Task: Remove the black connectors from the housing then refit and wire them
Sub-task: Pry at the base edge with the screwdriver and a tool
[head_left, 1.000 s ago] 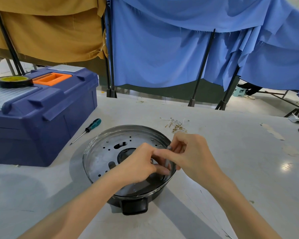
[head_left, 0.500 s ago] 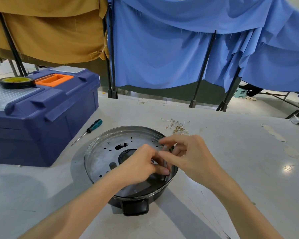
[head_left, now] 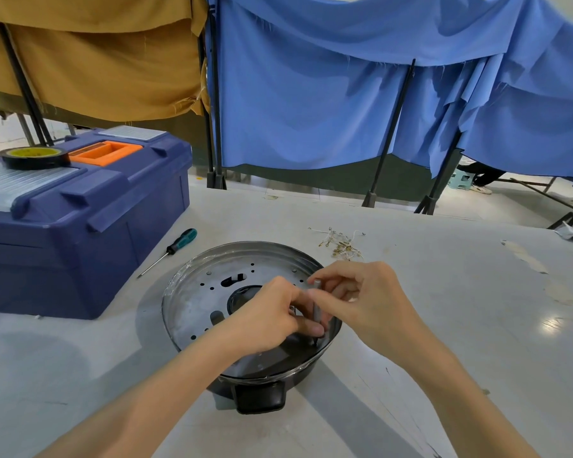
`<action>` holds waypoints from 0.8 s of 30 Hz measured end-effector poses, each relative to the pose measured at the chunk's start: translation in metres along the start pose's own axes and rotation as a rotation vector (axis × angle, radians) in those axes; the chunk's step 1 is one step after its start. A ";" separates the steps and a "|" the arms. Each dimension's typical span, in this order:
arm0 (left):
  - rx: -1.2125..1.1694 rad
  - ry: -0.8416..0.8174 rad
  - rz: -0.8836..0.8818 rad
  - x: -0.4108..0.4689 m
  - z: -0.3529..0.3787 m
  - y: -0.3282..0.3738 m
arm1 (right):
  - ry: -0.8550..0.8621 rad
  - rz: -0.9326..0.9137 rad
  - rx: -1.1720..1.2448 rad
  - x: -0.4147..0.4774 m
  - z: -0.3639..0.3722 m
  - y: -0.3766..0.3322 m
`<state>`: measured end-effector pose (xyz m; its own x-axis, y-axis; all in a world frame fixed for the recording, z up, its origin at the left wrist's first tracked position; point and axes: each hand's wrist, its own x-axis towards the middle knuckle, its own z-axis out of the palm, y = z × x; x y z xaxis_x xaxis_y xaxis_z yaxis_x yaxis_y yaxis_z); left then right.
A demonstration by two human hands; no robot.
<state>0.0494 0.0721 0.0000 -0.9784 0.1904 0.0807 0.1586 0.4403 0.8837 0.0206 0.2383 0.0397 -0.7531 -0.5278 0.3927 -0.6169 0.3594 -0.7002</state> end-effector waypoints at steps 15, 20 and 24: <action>0.056 -0.017 -0.019 0.001 0.001 0.002 | 0.007 0.003 -0.004 -0.003 0.000 0.000; -0.003 -0.015 0.018 0.000 -0.001 0.003 | 0.095 0.066 -0.003 -0.002 0.008 0.001; 0.015 -0.003 0.026 0.002 0.000 0.001 | 0.104 0.095 -0.042 -0.001 0.008 0.003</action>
<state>0.0473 0.0725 0.0010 -0.9735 0.2043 0.1025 0.1861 0.4480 0.8745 0.0210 0.2336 0.0325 -0.8266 -0.4084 0.3872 -0.5495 0.4372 -0.7120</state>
